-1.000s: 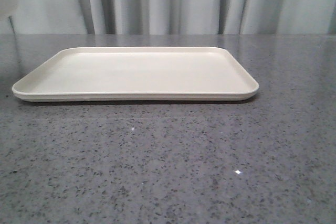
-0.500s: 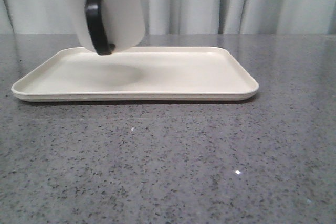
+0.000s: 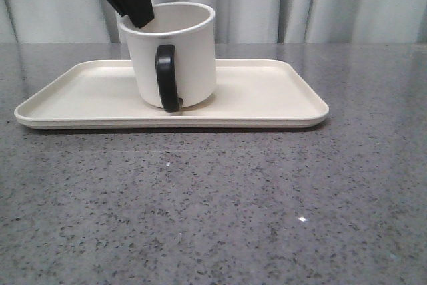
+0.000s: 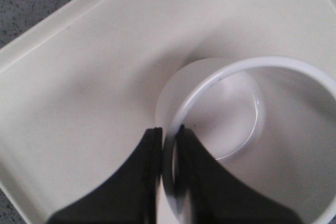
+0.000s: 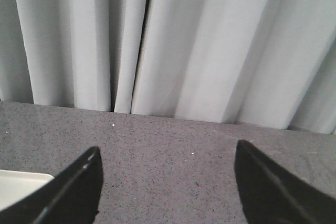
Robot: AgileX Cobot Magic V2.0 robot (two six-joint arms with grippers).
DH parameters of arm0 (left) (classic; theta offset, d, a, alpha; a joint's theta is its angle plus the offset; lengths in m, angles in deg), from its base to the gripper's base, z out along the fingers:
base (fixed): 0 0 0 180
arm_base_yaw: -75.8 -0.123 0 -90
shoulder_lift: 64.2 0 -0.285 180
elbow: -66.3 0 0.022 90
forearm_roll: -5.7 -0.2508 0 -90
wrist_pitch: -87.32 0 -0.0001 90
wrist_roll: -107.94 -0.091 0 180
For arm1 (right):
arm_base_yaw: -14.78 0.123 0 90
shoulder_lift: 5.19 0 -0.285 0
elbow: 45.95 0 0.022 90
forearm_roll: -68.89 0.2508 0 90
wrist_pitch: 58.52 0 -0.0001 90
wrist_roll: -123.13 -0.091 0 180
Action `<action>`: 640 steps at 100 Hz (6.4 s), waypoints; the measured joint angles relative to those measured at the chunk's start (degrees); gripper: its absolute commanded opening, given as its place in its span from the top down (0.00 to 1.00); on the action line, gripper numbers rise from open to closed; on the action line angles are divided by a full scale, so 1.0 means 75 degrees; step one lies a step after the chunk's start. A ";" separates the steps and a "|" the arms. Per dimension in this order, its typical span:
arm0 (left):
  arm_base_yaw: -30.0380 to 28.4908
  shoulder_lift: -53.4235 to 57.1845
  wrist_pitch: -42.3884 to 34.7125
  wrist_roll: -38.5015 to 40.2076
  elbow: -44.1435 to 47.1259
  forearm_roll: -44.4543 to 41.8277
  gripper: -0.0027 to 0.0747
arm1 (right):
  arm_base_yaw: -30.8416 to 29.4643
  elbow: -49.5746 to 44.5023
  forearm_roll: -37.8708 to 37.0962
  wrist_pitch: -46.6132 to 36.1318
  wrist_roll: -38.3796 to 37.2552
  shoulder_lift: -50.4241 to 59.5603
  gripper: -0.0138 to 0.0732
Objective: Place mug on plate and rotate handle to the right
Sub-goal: 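Carry the mug over the tray and lower it onto the tray, then open the left gripper and lift it away from the mug, then lower the right gripper into the mug and grip its rim, then lift the mug with the right gripper and rotate it, turning the handle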
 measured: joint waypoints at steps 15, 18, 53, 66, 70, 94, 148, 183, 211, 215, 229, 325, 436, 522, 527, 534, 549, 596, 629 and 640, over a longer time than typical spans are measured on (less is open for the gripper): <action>0.0000 0.0000 -0.0018 0.0000 0.0000 0.0000 0.99 | 0.0000 0.0000 0.0000 0.0000 0.0000 0.0000 0.23; 0.0000 0.0000 -0.0018 0.0000 0.0000 0.0000 0.99 | 0.0000 0.0000 0.0000 0.0000 0.0000 0.0000 0.23; 0.0000 0.0000 -0.0018 0.0000 0.0000 0.0000 0.99 | 0.0000 0.0000 0.0000 0.0006 0.0000 0.0000 0.23; 0.0000 0.0000 -0.0005 0.0000 0.0000 0.0000 0.95 | 0.0000 0.0000 0.0000 0.0006 0.0000 0.0000 0.23; 0.0000 0.0000 -0.0005 0.0000 0.0000 0.0000 0.91 | 0.0000 0.0000 0.0000 0.0006 0.0000 0.0000 0.23; 0.0000 0.0000 0.0010 0.0000 -0.0013 0.0046 0.55 | 0.0000 0.0000 0.0000 0.0017 0.0000 0.0000 0.23; 0.0000 0.0000 0.0231 0.0000 -0.0306 0.0048 0.46 | 0.0000 0.0000 0.0000 0.0017 0.0000 0.0000 0.23; 0.0000 0.0015 0.0849 0.0000 -0.1893 -0.0585 0.46 | 0.0000 0.0000 0.0000 0.0017 0.0000 0.0000 0.23; 0.0000 0.0654 0.0938 0.0014 -0.1994 -0.1354 0.46 | 0.0000 0.0000 0.0000 0.0035 0.0000 0.0000 0.23; 0.0000 0.0808 0.0941 0.0015 -0.1994 -0.1480 0.46 | 0.0000 0.0000 0.0000 0.0035 0.0000 0.0000 0.23; 0.0000 0.1398 0.0968 0.0043 -0.1994 -0.2021 0.47 | 0.0000 0.0000 0.0000 0.0035 0.0000 0.0000 0.23; -0.1979 0.5152 0.1066 0.0981 0.0220 -0.4199 0.99 | 0.1614 0.2221 0.1010 0.0531 0.0745 -0.2233 0.23; -0.1997 0.5248 0.1066 0.0997 0.0393 -0.3963 0.99 | 0.4084 0.3362 0.1866 0.2123 0.0911 -0.6563 0.23; -0.1997 0.5248 0.1066 0.1012 0.0393 -0.3948 0.99 | 0.3830 0.3374 0.1884 0.1638 0.0715 -0.7678 0.23; -0.1997 0.5248 0.1066 0.1012 0.0393 -0.3948 0.99 | 0.3797 0.3374 0.1884 0.1677 0.0680 -0.7694 0.23; -0.1997 0.5248 0.1066 0.1012 0.0393 -0.3948 0.99 | 0.3765 0.3374 0.1884 0.1690 0.0666 -0.7711 0.23; -0.1997 0.5248 0.1066 0.1012 0.0393 -0.3948 0.99 | 0.3765 0.3374 0.1890 0.1880 0.0652 -0.7711 0.24; -0.1997 0.5248 0.1066 0.1012 0.0393 -0.3948 0.99 | 0.3765 0.3374 0.1998 0.2345 0.0606 -0.7711 0.93; -0.1997 0.5248 0.1066 0.1012 0.0393 -0.3948 0.99 | 0.3765 0.4124 0.1999 0.2663 0.1183 -0.7723 0.92; -0.1997 0.5248 0.1066 0.1012 0.0393 -0.3948 0.99 | 0.3765 0.5171 0.1990 0.3072 0.1814 -0.7723 0.91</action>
